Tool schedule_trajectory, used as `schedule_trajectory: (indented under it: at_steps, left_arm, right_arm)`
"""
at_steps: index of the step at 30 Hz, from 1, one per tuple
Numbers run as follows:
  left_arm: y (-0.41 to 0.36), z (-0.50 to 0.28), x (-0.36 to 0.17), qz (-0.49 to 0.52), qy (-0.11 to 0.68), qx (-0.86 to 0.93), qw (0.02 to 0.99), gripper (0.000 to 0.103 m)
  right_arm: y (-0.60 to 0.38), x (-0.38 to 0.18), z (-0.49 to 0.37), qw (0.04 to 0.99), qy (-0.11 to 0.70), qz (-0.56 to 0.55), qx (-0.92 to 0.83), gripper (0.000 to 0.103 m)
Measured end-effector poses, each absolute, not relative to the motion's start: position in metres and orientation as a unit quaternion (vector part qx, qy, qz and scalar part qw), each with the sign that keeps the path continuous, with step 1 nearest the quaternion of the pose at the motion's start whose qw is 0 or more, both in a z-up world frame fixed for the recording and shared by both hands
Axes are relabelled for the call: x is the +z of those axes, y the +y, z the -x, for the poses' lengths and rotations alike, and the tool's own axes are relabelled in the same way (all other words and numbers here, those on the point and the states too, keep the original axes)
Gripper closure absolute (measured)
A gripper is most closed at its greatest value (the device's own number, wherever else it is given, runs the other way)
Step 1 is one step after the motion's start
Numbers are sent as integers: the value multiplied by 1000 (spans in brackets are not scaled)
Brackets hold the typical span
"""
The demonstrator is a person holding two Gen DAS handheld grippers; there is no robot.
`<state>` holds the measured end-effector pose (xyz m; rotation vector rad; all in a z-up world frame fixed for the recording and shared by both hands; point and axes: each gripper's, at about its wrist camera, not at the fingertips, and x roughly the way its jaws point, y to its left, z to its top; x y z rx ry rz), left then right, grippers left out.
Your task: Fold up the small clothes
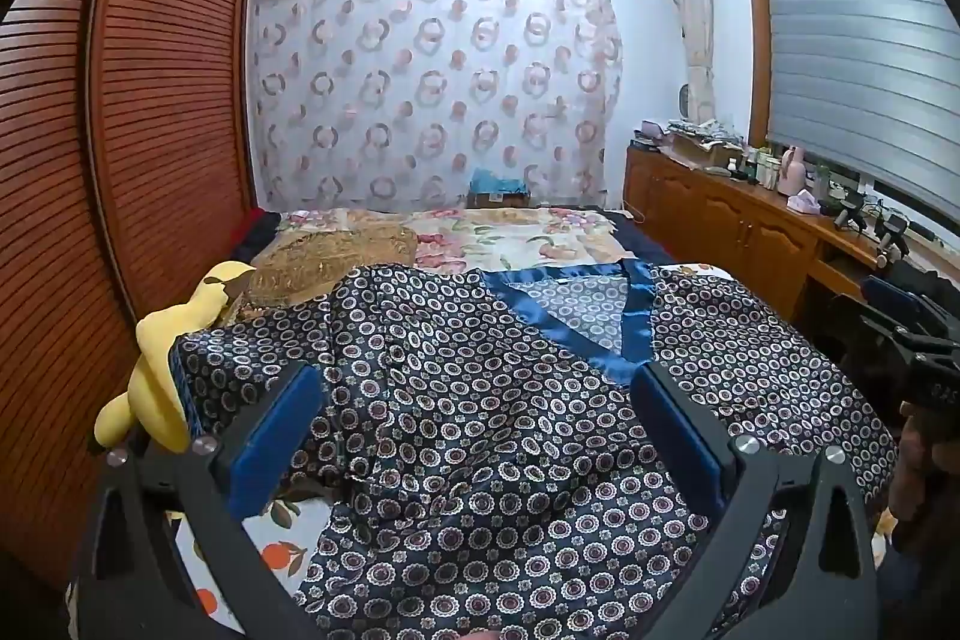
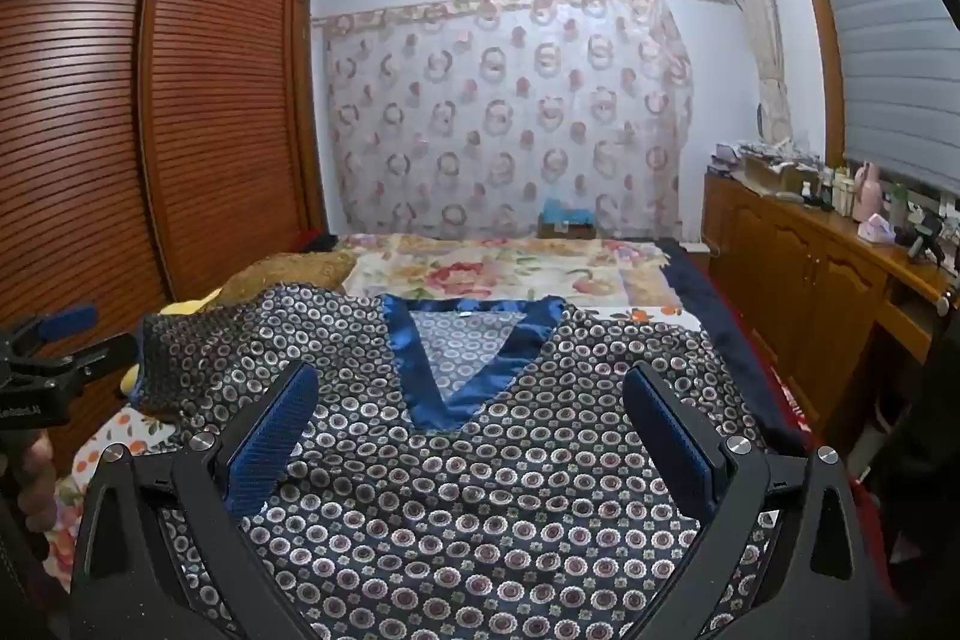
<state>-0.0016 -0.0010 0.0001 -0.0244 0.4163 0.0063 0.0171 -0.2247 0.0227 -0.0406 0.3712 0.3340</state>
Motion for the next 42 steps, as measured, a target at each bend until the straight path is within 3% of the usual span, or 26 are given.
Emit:
schedule_trajectory:
  at_steps: [42]
  left_arm:
    - [4, 0, 5, 14, 206, 9, 978, 0]
  right_arm:
    - [-222, 22, -15, 969, 182, 16, 168, 0]
